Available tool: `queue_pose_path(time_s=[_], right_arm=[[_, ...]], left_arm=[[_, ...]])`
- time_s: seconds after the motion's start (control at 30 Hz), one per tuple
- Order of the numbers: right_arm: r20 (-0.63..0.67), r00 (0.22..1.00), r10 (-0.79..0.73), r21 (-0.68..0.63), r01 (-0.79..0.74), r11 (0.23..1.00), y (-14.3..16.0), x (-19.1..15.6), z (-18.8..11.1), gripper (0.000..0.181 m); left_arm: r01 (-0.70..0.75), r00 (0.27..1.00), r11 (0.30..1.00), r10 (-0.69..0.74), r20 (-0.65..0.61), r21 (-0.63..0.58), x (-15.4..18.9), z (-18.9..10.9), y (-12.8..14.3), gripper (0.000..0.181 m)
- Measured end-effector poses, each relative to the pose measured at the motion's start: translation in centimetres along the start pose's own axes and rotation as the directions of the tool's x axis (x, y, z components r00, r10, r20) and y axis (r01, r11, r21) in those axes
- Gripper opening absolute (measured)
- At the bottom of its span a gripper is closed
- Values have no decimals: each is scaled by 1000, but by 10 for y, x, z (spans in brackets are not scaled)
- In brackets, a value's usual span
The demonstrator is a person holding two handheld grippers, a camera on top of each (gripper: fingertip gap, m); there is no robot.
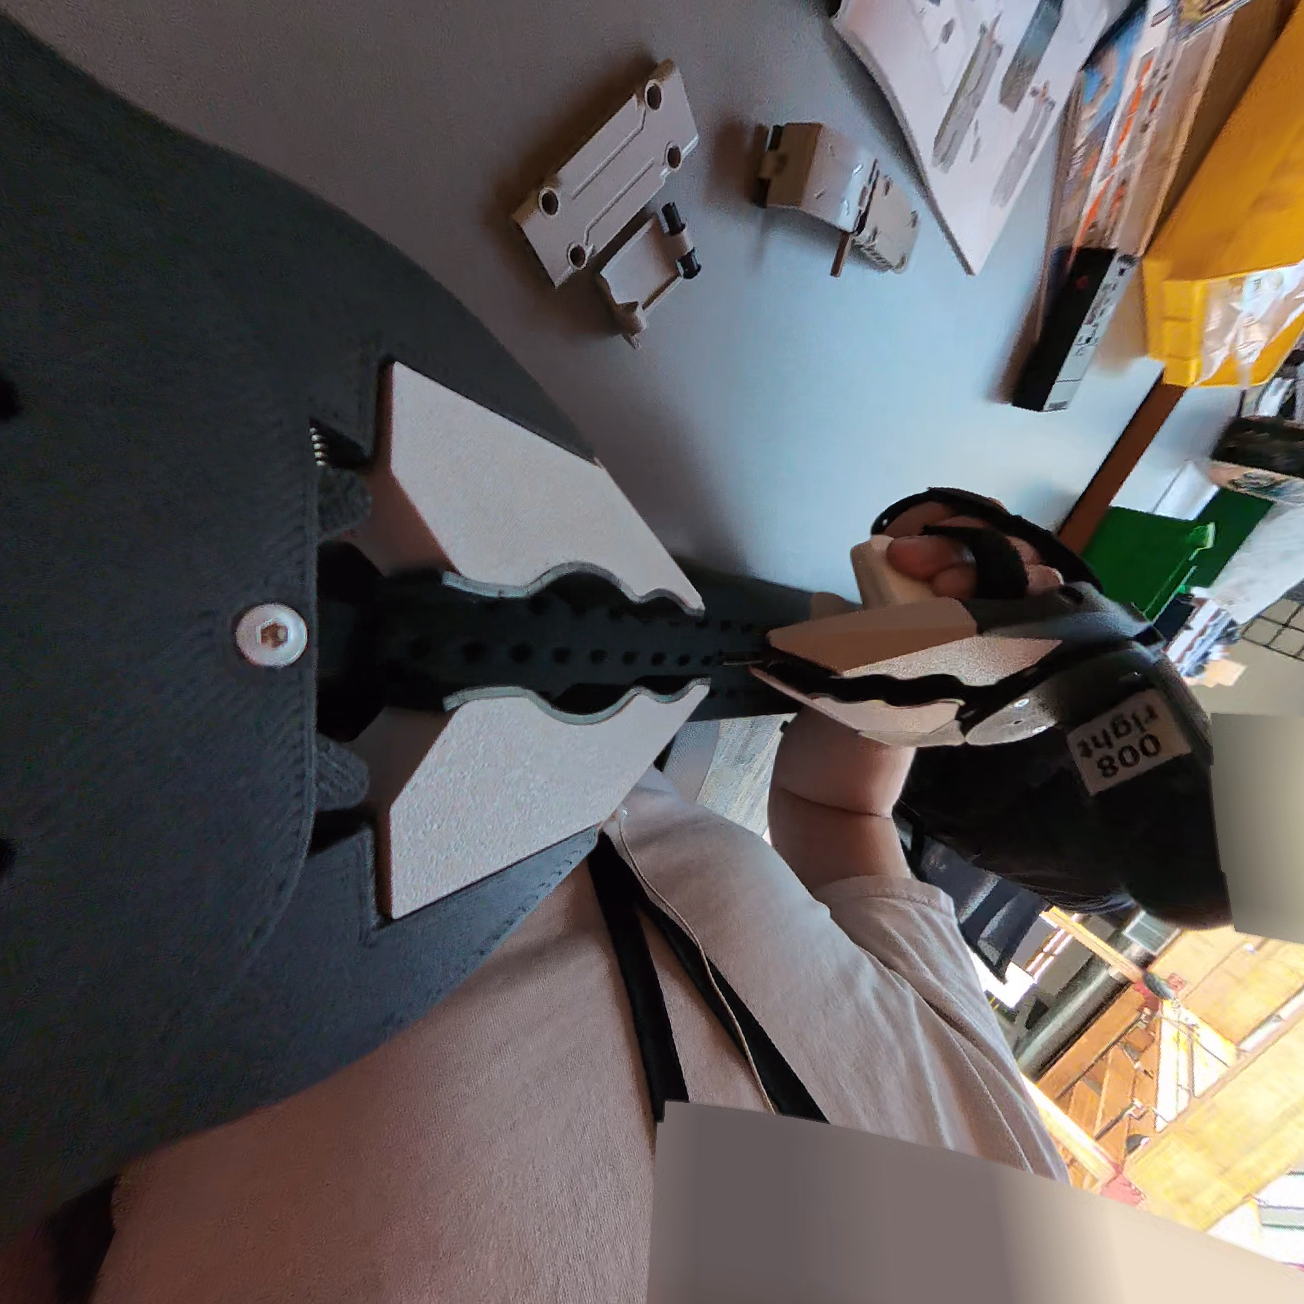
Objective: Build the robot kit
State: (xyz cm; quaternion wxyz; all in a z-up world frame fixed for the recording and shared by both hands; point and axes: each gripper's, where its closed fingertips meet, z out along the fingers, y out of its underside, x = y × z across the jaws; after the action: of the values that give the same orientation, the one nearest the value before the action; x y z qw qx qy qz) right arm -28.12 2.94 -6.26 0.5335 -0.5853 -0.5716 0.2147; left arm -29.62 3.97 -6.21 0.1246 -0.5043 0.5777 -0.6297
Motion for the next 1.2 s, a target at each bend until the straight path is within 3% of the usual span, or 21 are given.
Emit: queue_pose_path(time_s=[0.27, 0.43, 1.2], right_arm=[[-24, 999, 25, 45, -24, 999, -6, 7, -4, 7], [-26, 999, 26, 43, -25, 999, -5, 7, -4, 7], [12, 1000, -27, -10, 27, 1000, 4, -7, 4, 7]], left_arm=[[-197, 967, 980, 194, 162, 0, 4, 19, -2, 12], [-225, 955, 974, 222, 198, -7, 1, 24, -7, 3], [-122, 986, 991, 128, 106, -59, 3, 30, 7, 3]])
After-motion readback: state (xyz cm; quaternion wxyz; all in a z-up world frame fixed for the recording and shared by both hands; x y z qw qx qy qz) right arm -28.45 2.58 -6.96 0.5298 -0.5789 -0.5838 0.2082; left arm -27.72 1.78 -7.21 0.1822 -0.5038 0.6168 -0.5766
